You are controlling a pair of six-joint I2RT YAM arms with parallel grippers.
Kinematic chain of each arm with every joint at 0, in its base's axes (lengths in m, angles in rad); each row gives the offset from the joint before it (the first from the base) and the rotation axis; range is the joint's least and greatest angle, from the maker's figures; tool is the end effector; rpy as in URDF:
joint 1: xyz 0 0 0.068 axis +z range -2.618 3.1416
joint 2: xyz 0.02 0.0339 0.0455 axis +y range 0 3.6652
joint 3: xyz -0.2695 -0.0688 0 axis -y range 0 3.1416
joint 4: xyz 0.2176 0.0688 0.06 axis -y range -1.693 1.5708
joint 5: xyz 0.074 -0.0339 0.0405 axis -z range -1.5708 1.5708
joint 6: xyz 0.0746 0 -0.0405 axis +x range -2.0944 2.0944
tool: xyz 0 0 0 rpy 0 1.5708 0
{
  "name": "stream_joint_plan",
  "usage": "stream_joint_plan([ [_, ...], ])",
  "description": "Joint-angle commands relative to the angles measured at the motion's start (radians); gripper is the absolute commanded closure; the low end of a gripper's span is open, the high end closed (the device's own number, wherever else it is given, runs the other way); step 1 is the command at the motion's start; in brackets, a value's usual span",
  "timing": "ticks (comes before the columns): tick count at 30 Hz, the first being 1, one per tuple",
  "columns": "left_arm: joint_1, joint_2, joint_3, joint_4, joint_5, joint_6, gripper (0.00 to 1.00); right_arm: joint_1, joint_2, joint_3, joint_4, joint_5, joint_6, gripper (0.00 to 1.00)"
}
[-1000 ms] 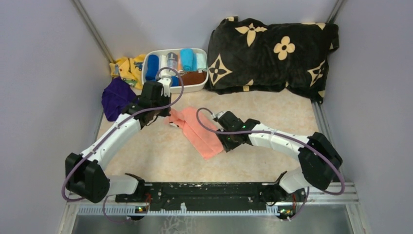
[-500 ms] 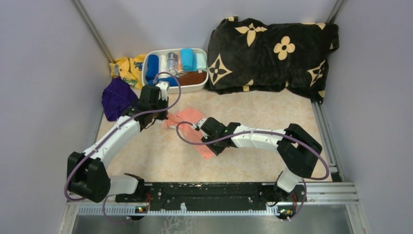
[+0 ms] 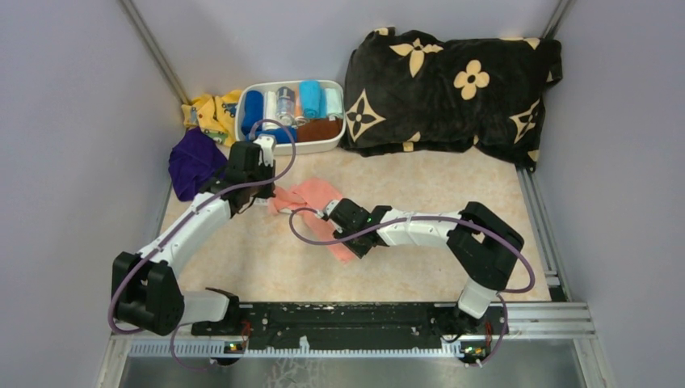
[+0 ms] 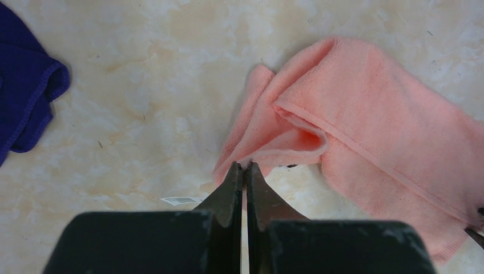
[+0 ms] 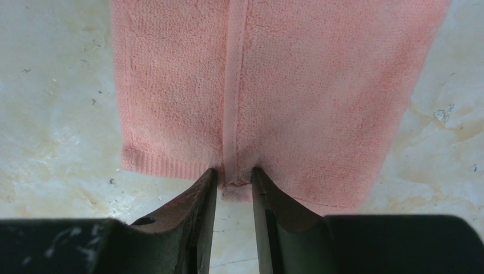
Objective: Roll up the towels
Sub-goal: Flatten out the towel at the center of the board.
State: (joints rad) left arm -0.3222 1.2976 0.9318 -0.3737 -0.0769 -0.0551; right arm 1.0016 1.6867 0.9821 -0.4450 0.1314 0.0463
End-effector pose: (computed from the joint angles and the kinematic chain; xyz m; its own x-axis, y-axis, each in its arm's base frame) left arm 0.2689 -0.0837 0.2512 -0.6527 0.1600 -0.7405 0.2263 0.9740 0.0110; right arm 0.1787 0.2612 0.1509 -0.5286 -0.7411 -0.4139 -0.7826 0.6144 -0.1005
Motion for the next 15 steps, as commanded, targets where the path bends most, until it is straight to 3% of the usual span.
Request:
stream_joint_plan([
  [1, 0.018, -0.014, -0.008, 0.025, 0.015, 0.004, 1.0, 0.007, -0.018, -0.007, -0.025, 0.079, -0.04, 0.73],
  [9, 0.03, -0.015, -0.008, 0.02, 0.011, 0.01, 1.0, 0.005, -0.089, 0.034, -0.096, 0.008, -0.085, 0.94],
  [15, 0.043, -0.02, -0.001, 0.016, 0.002, 0.019, 1.0, -0.032, -0.128, 0.077, -0.172, -0.064, -0.117, 0.96],
])
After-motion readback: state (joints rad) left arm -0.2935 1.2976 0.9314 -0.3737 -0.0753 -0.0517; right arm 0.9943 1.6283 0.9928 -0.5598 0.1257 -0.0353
